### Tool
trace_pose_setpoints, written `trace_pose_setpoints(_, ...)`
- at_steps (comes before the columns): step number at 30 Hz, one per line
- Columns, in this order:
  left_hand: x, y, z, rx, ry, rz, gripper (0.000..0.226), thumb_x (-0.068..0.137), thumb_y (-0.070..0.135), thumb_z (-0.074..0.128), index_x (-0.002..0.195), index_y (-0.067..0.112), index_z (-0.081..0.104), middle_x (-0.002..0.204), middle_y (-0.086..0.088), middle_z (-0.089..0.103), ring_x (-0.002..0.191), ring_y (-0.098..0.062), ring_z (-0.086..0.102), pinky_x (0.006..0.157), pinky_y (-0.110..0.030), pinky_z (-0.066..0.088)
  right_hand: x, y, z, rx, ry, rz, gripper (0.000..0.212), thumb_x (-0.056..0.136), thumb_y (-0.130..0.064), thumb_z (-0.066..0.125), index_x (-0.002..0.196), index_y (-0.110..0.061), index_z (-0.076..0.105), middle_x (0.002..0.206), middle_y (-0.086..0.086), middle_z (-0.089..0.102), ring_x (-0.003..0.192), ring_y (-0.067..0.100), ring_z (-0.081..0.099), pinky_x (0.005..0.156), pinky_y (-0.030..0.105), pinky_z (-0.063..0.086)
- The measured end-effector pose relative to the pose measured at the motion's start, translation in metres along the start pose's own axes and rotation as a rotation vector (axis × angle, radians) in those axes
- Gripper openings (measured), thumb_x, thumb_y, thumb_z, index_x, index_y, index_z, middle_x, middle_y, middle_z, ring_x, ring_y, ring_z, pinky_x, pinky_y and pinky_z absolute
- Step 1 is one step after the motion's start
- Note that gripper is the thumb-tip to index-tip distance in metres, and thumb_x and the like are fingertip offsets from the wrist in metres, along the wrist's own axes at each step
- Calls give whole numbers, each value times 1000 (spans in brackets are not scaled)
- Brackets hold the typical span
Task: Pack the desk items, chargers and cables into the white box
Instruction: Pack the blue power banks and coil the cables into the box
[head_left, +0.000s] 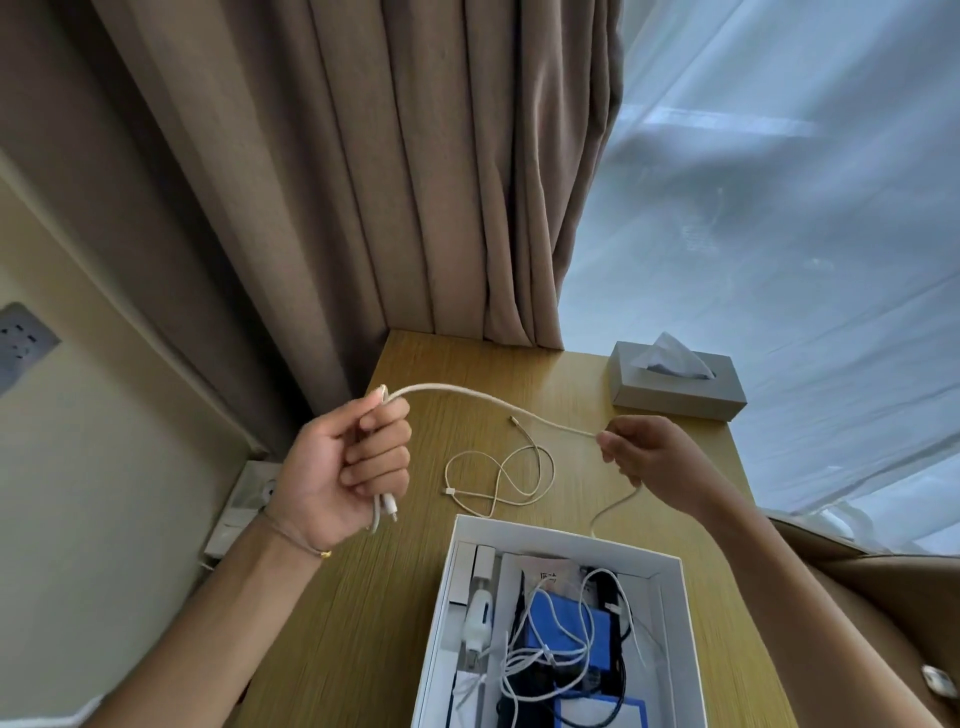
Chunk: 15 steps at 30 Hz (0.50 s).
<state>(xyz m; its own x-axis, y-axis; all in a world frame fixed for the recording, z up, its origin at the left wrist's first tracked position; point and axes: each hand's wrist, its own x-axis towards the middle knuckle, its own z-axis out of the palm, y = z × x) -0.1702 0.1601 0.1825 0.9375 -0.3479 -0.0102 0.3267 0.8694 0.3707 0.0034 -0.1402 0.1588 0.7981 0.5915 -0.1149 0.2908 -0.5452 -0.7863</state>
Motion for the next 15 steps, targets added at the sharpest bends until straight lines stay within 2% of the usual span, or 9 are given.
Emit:
trace_pose_setpoints(3, 11, -12, 14, 58, 111, 123, 35, 107, 28, 28, 82, 15, 48, 61, 4, 38, 47, -6, 33, 45, -19, 29, -1, -22, 29, -303, 38, -22, 34, 101, -34, 56, 67, -29, 61, 56, -6, 58, 49, 7, 49, 51, 24, 40)
trace_pose_setpoints(5, 21, -22, 20, 139, 249, 202, 32, 104, 25, 36, 79, 14, 51, 68, -2, 51, 54, -10, 51, 47, -18, 42, -6, -43, 52, -438, -12, -79, 31, 102, -34, 51, 73, -31, 62, 60, -11, 60, 52, 0, 53, 49, 16, 37)
trace_pose_setpoints(6, 25, -28, 22, 183, 312, 242, 33, 104, 26, 38, 78, 13, 52, 77, -9, 60, 63, -16, 62, 51, -22, 51, -9, -50, 63, -478, -61, -107, 28, 103, -32, 49, 81, -29, 66, 67, -10, 64, 58, 2, 58, 52, 17, 43)
trace_pose_setpoints(8, 34, -38, 25, 275, 376, 302, 36, 106, 27, 35, 78, 11, 52, 102, -26, 70, 93, -33, 71, 74, -36, 61, -16, -64, 81, -522, -175, -155, 28, 105, -28, 44, 96, -23, 70, 80, -6, 70, 70, 9, 66, 64, 25, 56)
trace_pose_setpoints(10, 40, -46, 26, 418, 406, 306, 34, 107, 25, 32, 83, 9, 49, 118, -33, 66, 113, -42, 65, 95, -47, 55, -24, -73, 91, -502, -245, -202, 30, 105, -25, 42, 105, -25, 71, 78, -9, 68, 67, 1, 63, 62, 20, 53)
trace_pose_setpoints(12, 42, -53, 24, 671, 486, 271, 31, 107, 24, 32, 87, 8, 49, 116, -28, 69, 113, -40, 66, 99, -50, 50, -30, -80, 92, -479, -274, -244, 29, 105, -24, 44, 106, -26, 73, 72, -12, 65, 59, -3, 60, 56, 17, 48)
trace_pose_setpoints(15, 36, -55, 24, 1079, 563, 122, 32, 107, 28, 35, 93, 5, 51, 104, -13, 76, 96, -31, 74, 84, -45, 59, -33, -80, 81, -480, -279, -245, 23, 102, -24, 52, 101, -25, 75, 81, -10, 72, 64, 1, 65, 63, 21, 56)
